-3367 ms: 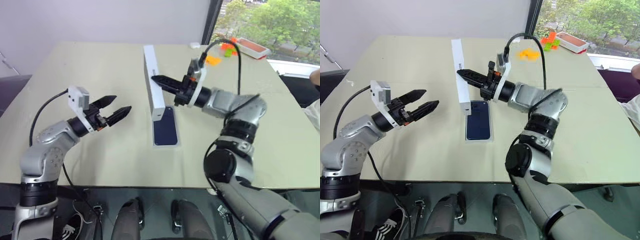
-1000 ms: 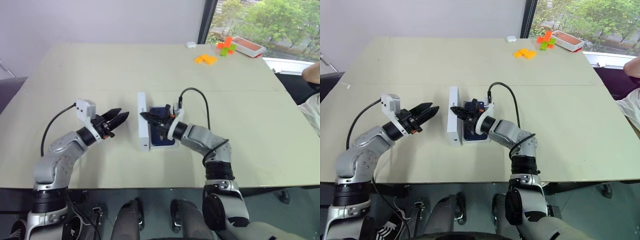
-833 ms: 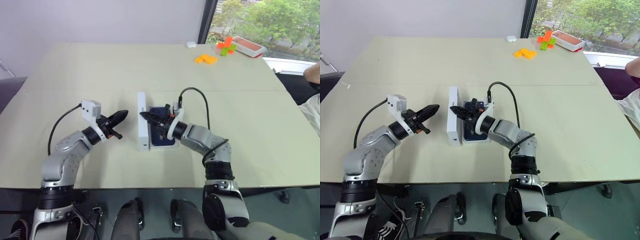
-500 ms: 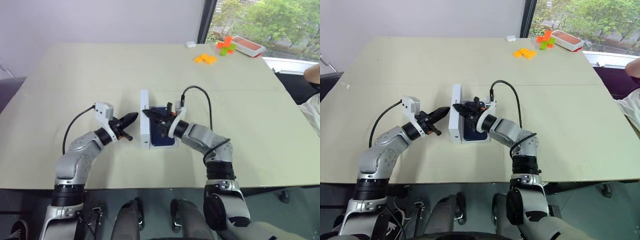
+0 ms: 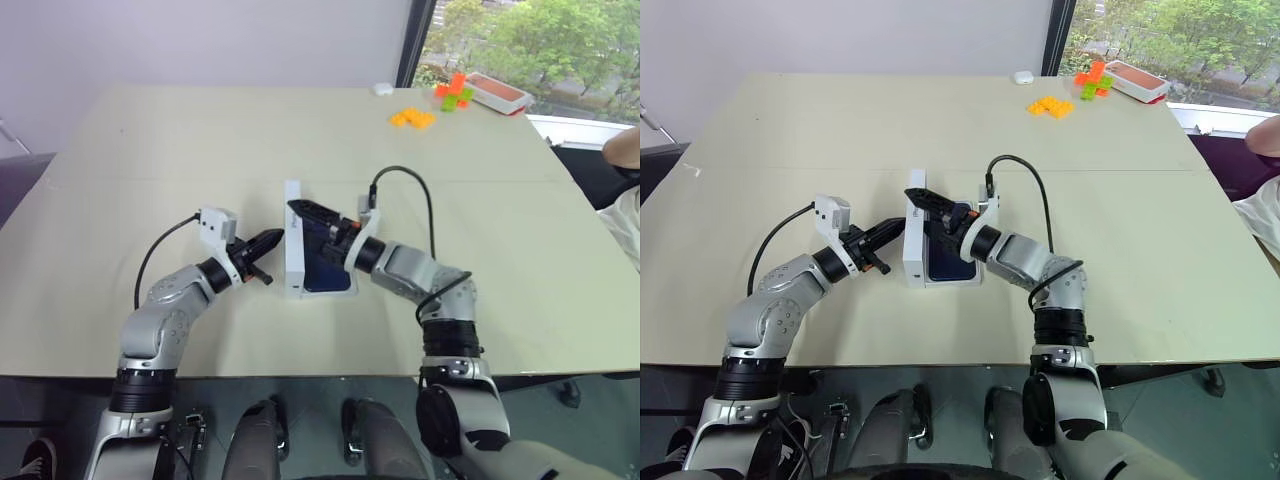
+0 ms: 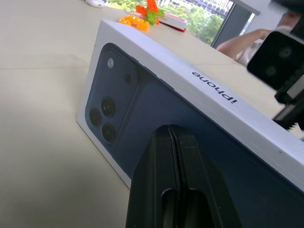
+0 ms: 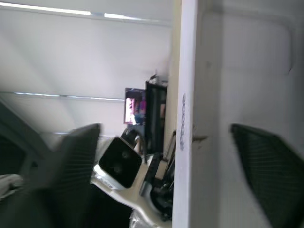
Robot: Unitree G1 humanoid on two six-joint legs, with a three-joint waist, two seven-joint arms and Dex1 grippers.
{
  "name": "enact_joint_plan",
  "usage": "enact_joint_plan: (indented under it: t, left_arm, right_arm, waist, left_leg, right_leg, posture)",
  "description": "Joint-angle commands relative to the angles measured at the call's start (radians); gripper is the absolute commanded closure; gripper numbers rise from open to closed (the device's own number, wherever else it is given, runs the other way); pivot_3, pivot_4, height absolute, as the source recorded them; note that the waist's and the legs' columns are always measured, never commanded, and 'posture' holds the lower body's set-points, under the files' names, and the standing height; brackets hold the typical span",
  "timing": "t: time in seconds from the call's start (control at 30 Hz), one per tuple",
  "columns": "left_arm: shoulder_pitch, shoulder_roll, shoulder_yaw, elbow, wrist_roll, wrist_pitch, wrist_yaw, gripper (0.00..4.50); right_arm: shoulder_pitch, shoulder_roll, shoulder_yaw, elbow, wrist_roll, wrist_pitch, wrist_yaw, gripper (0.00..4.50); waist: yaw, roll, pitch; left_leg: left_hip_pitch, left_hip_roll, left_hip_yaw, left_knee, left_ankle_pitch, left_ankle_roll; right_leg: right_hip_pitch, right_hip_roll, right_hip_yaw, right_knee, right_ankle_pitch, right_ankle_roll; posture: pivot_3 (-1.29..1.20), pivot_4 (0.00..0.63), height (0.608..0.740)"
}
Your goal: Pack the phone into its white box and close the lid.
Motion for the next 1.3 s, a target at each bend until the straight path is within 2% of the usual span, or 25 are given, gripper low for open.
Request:
enact_joint_plan:
  t: [0.03, 0.17, 0.23, 0.37, 0.5, 0.6, 0.77, 0.87, 1.1, 1.13, 1.3]
  left_arm:
    - [-0.015, -0.013, -0.011, -0.027, -0.001, -0.004, 0.001, 4.50]
    - [-0.041, -0.033, -0.032, 0.006, 0.011, -0.014, -0.008, 4.50]
    - [-0.063, -0.044, -0.057, 0.040, 0.032, -0.033, -0.022, 4.50]
    - [-0.134, -0.063, -0.091, 0.144, 0.069, -0.071, -0.058, 4.50]
    - [-0.205, -0.092, -0.130, 0.230, 0.099, -0.099, -0.104, 4.50]
    - [-0.210, -0.102, -0.123, 0.230, 0.104, -0.107, -0.106, 4.50]
    - [-0.186, -0.083, -0.093, 0.180, 0.101, -0.097, -0.093, 4.50]
    - [-0.168, -0.042, -0.061, 0.119, 0.089, -0.077, -0.079, 4.50]
    - [-0.115, 0.050, -0.002, 0.015, 0.074, -0.029, -0.064, 4.50]
    - [-0.102, 0.067, 0.007, 0.005, 0.074, -0.027, -0.067, 4.50]
    - [-0.059, 0.146, 0.044, 0.000, 0.067, -0.010, -0.084, 4.50]
  right_arm:
    - [-0.070, -0.139, 0.015, -0.054, -0.098, 0.008, 0.149, 0.05]
    - [-0.120, -0.341, 0.074, -0.039, -0.281, -0.015, 0.376, 0.05]
    - [-0.134, -0.391, 0.084, -0.008, -0.342, -0.032, 0.450, 0.05]
    - [-0.143, -0.409, 0.102, 0.002, -0.425, -0.042, 0.535, 0.05]
    - [-0.135, -0.433, 0.184, -0.027, -0.574, -0.105, 0.630, 0.05]
    - [-0.118, -0.466, 0.272, -0.066, -0.703, -0.185, 0.723, 0.05]
    - [-0.099, -0.456, 0.288, -0.077, -0.784, -0.229, 0.776, 0.05]
    - [-0.097, -0.441, 0.274, -0.074, -0.803, -0.227, 0.782, 0.85]
    - [-0.107, -0.442, 0.278, -0.067, -0.861, -0.245, 0.819, 4.19]
    - [-0.106, -0.450, 0.291, -0.068, -0.884, -0.259, 0.830, 4.44]
    - [-0.109, -0.490, 0.356, -0.085, -0.993, -0.328, 0.899, 4.44]
  waist:
    - [0.004, 0.001, 0.001]
    - [0.011, 0.001, 0.001]
    - [0.020, 0.001, 0.001]
    - [0.025, 0.001, 0.001]
    - [0.028, 0.001, 0.001]
    - [0.028, 0.001, 0.001]
    - [0.028, 0.001, 0.001]
    - [0.027, 0.001, 0.001]
    - [0.028, 0.001, 0.001]
    - [0.027, 0.001, 0.001]
    - [0.028, 0.001, 0.001]
  left_leg:
    - [0.000, 0.000, 0.000, 0.000, 0.000, 0.000]
    - [-0.002, -0.001, 0.000, 0.001, 0.001, 0.002]
    - [-0.002, -0.001, 0.000, 0.001, 0.001, 0.002]
    - [-0.002, 0.000, 0.000, 0.000, 0.001, 0.002]
    - [-0.002, 0.000, 0.000, 0.002, 0.002, 0.003]
    - [-0.003, -0.001, 0.001, 0.003, 0.001, 0.003]
    - [-0.004, -0.001, 0.001, 0.003, 0.001, 0.003]
    - [-0.003, -0.001, 0.001, 0.003, 0.001, 0.003]
    - [-0.003, -0.001, 0.001, 0.003, 0.001, 0.003]
    - [-0.003, -0.001, 0.001, 0.003, 0.001, 0.003]
    - [-0.004, -0.001, 0.001, 0.003, 0.001, 0.003]
  right_leg:
    - [0.000, 0.000, 0.000, 0.000, 0.000, 0.000]
    - [-0.001, 0.000, 0.000, -0.001, 0.000, 0.000]
    - [-0.001, 0.001, 0.000, -0.002, 0.000, 0.000]
    - [-0.001, 0.002, 0.000, -0.002, 0.000, 0.000]
    - [-0.002, 0.003, 0.000, -0.001, 0.000, 0.000]
    - [-0.002, 0.002, 0.000, -0.001, 0.000, 0.001]
    - [-0.003, 0.002, -0.001, 0.000, 0.000, 0.002]
    - [-0.003, 0.002, 0.000, 0.002, 0.000, 0.001]
    - [-0.004, 0.002, 0.000, 0.004, 0.000, 0.001]
    - [-0.004, 0.002, 0.000, 0.004, 0.000, 0.001]
    - [-0.005, 0.001, 0.000, 0.004, 0.000, 0.001]
  posture:
    - [0.00, 0.150, 0.740]
    - [0.00, 0.150, 0.740]
    - [0.00, 0.150, 0.740]
    - [0.00, 0.150, 0.740]
    - [0.00, 0.150, 0.740]
    - [0.00, 0.150, 0.740]
    - [0.00, 0.150, 0.740]
    - [0.00, 0.150, 0.740]
    - [0.00, 0.150, 0.740]
    - [0.00, 0.150, 0.740]
    - [0.00, 0.150, 0.740]
